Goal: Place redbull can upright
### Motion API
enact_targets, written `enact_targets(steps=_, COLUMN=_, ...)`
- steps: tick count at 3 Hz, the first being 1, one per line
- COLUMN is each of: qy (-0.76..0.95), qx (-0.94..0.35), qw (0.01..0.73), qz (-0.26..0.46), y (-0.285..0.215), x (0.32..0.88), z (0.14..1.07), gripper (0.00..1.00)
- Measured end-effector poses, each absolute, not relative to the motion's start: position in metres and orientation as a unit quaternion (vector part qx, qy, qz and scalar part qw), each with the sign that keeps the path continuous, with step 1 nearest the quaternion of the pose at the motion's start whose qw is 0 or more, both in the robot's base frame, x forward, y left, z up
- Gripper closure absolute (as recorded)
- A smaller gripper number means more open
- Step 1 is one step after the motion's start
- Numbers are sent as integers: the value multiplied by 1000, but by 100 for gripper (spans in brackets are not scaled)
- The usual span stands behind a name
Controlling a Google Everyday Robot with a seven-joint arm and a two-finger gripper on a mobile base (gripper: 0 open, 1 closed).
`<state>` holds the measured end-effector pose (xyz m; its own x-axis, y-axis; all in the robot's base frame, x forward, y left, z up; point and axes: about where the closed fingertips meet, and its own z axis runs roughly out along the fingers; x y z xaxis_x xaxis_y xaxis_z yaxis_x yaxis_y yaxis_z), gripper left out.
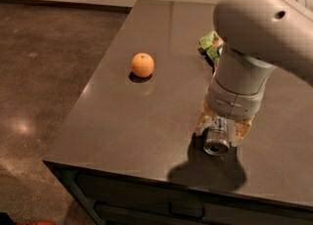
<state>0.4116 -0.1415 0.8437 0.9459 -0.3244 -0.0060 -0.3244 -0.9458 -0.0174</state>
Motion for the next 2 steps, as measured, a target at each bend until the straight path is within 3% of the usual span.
enact_targets(steps=2, qy=197, qx=-979, qw=49, qz=7, y=-136, x=420, z=862, gripper=88)
